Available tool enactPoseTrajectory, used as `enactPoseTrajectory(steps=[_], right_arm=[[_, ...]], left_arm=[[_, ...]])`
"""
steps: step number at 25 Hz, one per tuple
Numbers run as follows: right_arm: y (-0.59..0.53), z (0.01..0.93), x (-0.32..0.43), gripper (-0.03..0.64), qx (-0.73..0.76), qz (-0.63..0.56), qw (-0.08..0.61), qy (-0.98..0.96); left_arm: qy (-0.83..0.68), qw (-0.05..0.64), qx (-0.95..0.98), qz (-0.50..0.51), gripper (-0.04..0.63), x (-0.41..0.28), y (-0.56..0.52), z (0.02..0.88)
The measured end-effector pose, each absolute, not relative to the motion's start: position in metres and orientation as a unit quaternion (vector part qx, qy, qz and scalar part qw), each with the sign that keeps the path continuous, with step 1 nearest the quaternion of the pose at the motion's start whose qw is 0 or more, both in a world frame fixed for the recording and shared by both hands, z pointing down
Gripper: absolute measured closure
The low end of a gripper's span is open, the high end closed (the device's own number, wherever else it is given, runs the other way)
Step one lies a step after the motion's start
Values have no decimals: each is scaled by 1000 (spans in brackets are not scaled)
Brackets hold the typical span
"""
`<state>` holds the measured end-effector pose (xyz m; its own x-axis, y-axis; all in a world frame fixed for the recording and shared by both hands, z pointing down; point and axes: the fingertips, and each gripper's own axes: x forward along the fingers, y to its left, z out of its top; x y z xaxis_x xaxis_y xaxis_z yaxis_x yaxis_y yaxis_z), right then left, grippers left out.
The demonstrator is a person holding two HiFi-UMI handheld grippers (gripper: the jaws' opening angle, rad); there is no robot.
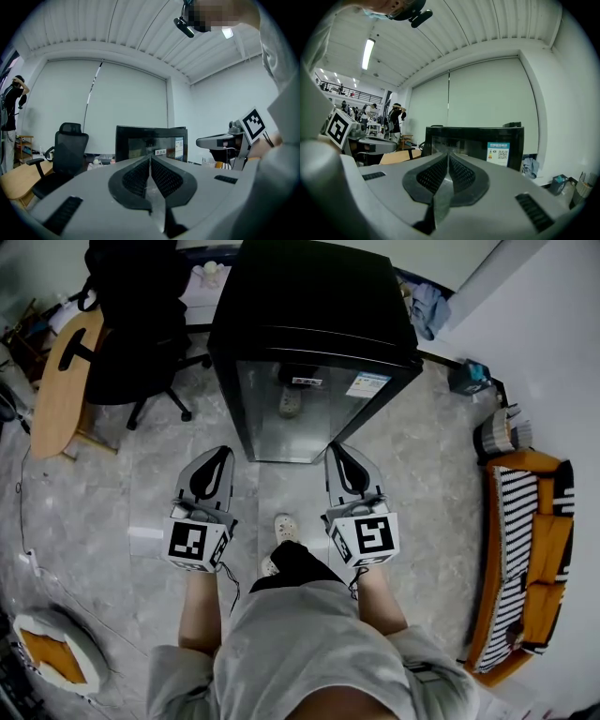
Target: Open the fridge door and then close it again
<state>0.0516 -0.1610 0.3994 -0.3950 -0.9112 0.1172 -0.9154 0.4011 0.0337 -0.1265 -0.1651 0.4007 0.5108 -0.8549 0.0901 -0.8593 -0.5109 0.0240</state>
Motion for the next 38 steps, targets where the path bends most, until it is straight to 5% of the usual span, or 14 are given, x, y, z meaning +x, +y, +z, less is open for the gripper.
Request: enactPoseTrajectory(steps=[20, 27, 38], right_arm=[[-204, 444, 44, 592, 527, 59, 79, -844], [-221, 451, 39, 592, 518, 66, 86, -849], [-233, 459, 45, 592, 512, 68, 96, -851]], left_arm=[[-506, 89, 853, 97, 574, -143, -229, 478], [-502, 101, 850, 126, 469, -151, -271, 502], [-479, 110, 855, 165, 420, -146, -320, 528]])
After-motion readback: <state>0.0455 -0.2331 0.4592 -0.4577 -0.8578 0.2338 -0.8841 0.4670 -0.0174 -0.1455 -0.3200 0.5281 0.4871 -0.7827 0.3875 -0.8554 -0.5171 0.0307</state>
